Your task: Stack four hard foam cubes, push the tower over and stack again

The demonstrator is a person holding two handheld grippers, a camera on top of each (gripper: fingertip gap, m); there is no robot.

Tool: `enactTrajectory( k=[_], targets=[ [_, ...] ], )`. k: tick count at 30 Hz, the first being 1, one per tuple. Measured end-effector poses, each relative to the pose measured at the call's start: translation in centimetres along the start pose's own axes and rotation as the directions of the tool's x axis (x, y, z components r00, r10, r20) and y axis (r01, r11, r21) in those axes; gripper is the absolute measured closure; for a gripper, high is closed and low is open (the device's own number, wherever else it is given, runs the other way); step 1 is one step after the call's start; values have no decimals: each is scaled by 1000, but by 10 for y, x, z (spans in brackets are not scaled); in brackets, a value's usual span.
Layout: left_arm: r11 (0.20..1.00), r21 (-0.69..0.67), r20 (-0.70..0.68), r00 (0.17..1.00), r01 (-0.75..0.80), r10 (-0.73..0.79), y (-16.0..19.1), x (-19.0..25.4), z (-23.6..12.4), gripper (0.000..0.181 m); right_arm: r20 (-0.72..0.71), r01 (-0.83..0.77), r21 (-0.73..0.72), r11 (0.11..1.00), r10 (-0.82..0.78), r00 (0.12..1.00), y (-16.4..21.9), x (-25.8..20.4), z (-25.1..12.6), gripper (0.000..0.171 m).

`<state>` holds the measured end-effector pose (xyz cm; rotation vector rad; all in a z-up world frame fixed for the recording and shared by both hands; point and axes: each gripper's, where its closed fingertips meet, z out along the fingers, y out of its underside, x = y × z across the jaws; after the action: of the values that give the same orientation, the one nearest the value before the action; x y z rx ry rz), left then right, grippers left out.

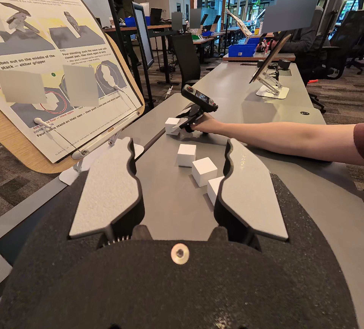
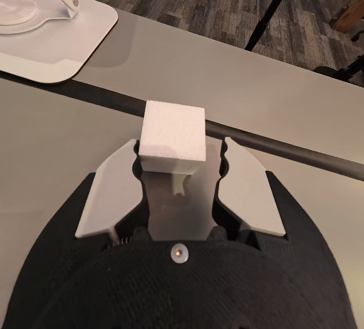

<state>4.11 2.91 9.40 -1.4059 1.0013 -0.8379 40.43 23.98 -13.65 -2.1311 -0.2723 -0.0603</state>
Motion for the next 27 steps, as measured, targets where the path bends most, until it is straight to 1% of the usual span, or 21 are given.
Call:
enactTrajectory(
  k=[5,11,14,18,20,22,24,25,27],
  targets=[
    [1000,-21,1,1000,3,-3,6,-2,6,94,15,19,-11,1000,-19,1000,2,-1,1,108],
    [998,-64,12,1000,-22,23,13,0,10,93,34,19,-15,1000,-19,999,4,2,-10,110],
    [998,-61,3,999,-33,34,10,4,10,93,85,13,-15,1000,-12,996,1,1,-33,109],
    [997,-61,6,999,-41,41,9,4,8,94,197,-62,61,996,49,979,-19,-9,-87,110],
    [997,-66,8,999,-37,38,10,3,6,95,294,-132,95,987,99,951,-34,-26,-116,110],
    [997,-71,3,1000,-19,20,11,3,6,97,440,-249,141,958,164,883,-54,-59,-146,110],
    [997,-73,9,1000,-8,9,11,2,6,97,546,-305,155,940,176,819,-62,-99,-173,110],
    [997,-73,9,1000,-6,6,11,2,6,97,572,-285,149,947,152,806,-58,-119,-182,110],
    [997,-83,7,1000,2,-1,13,2,9,97,562,-177,156,972,60,825,-45,-150,-190,110]
  ],
)
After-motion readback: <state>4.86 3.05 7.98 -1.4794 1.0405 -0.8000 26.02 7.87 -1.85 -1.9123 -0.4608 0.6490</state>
